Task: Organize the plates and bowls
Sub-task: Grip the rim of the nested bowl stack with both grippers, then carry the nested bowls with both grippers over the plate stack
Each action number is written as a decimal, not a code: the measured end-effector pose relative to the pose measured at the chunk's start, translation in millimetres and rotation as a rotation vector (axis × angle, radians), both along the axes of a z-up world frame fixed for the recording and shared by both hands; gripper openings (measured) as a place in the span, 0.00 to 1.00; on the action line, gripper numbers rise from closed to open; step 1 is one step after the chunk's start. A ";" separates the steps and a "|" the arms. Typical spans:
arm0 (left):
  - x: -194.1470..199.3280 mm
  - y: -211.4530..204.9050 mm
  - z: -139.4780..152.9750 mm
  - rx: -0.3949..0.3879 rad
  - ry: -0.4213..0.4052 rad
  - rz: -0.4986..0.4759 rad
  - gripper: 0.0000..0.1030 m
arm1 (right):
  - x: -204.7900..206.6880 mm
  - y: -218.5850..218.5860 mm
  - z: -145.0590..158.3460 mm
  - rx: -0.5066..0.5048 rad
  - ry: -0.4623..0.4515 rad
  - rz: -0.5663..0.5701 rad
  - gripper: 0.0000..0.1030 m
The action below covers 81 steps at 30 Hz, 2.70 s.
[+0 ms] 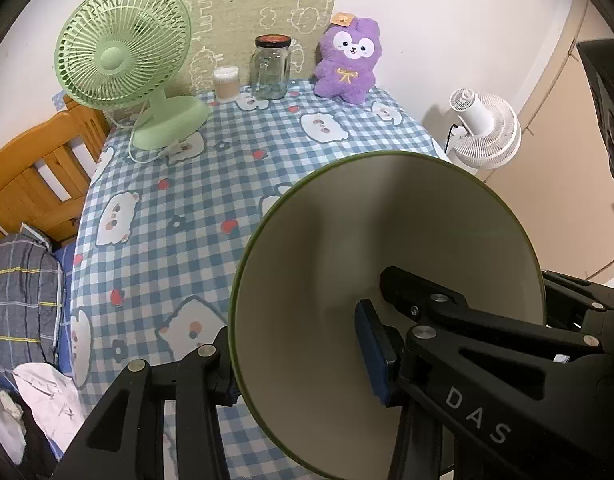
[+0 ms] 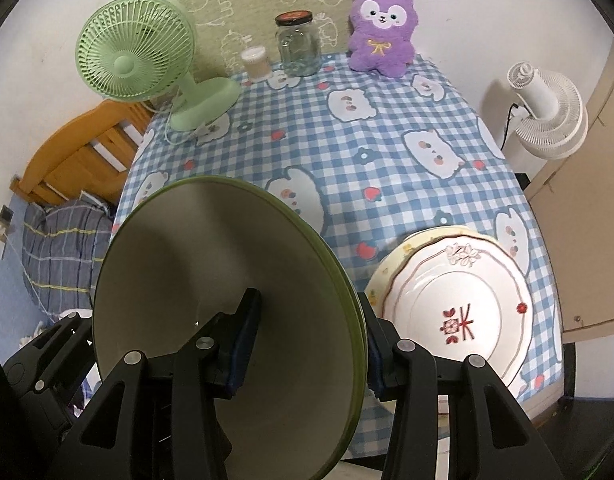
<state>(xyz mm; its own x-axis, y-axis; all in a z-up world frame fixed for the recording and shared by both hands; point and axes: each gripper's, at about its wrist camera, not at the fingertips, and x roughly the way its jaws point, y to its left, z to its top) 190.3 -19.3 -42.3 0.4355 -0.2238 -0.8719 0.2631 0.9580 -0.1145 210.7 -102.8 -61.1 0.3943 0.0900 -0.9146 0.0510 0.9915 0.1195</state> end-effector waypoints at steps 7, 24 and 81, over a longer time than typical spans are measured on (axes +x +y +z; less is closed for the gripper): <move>-0.5 -25.8 2.5 -0.003 0.001 0.039 0.45 | 2.5 -26.7 4.2 -0.002 -0.003 0.035 0.47; -2.2 -100.6 -4.0 -0.014 0.014 0.046 0.45 | -1.1 -105.3 2.4 -0.014 0.010 0.036 0.47; 14.7 -167.1 -66.5 0.080 0.152 0.076 0.46 | 12.7 -180.1 -74.6 0.068 0.159 0.040 0.47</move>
